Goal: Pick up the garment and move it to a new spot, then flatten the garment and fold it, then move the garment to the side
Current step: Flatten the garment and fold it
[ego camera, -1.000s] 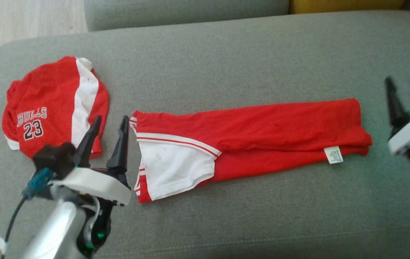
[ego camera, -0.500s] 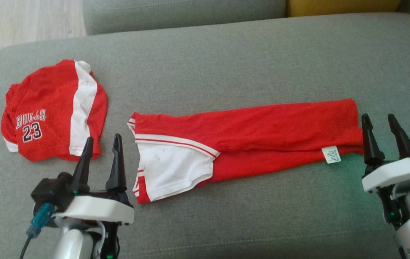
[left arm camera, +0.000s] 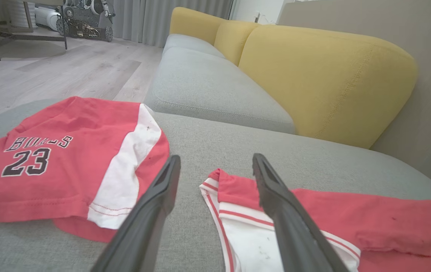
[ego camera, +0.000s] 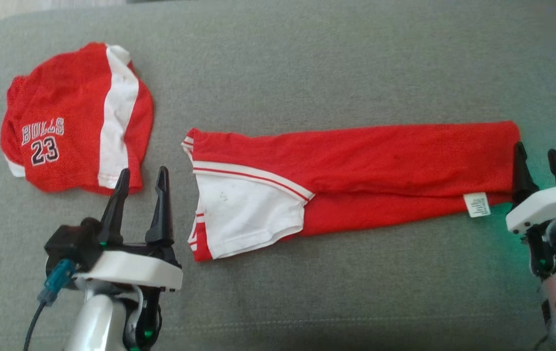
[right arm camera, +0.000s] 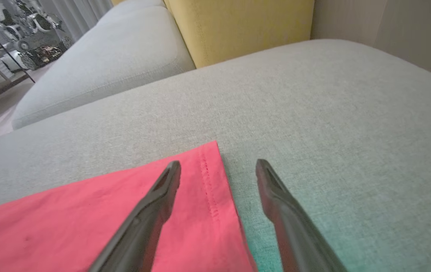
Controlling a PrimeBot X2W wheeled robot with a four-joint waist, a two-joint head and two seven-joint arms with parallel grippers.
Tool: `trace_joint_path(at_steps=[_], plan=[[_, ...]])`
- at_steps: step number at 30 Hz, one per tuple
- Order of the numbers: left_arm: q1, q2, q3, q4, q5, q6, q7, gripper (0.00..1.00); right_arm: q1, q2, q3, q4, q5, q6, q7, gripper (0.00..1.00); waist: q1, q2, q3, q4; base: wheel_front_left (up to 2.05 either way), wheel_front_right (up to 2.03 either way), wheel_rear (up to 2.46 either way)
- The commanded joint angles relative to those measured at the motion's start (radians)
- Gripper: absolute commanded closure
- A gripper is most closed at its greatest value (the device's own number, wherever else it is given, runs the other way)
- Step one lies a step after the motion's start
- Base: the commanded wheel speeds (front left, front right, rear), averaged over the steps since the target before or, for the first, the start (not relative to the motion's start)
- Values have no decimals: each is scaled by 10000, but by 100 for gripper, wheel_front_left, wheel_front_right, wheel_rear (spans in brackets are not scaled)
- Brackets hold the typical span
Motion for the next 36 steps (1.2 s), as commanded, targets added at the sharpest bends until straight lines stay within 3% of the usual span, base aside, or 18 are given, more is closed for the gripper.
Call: trace_joint_path(at_steps=[1,6,12,13,14,21,29,32,36], plan=[[-454,27,224,-283,-82,26,-75,0,-324,10,30,-48,-119,-9,65,0,0,0,203,165,0,0,0],[-570,26,256,-217,-70,31,-75,0,-682,248,-377,782,-14,-9,494,0,0,0,314,280,0,0,0],[-680,25,334,-198,-35,29,-76,0,-878,348,-163,1266,224,-9,1000,0,0,0,340,236,0,0,0],[-709,25,340,-216,-45,35,-76,0,-909,380,-104,1297,345,-9,1099,67,0,0,347,221,0,0,0],[-720,25,351,-221,-58,47,-76,0,-919,395,-49,1305,460,-9,1142,100,0,0,321,203,0,0,0],[-765,25,334,-164,-116,96,-76,0,-924,-107,108,1396,601,-9,848,100,0,0,139,86,0,0,0],[-661,24,332,-133,-292,167,-76,0,-1422,-973,-870,1802,-257,-9,-201,100,0,0,-38,38,0,0,0],[-647,24,326,-151,-405,189,-76,0,-1575,-961,-960,1716,-658,-9,-540,100,0,0,-200,75,0,0,0],[-458,24,354,-75,-516,261,-76,0,-1567,-438,-617,1048,-851,-9,-441,100,0,0,-532,70,0,0,0]])
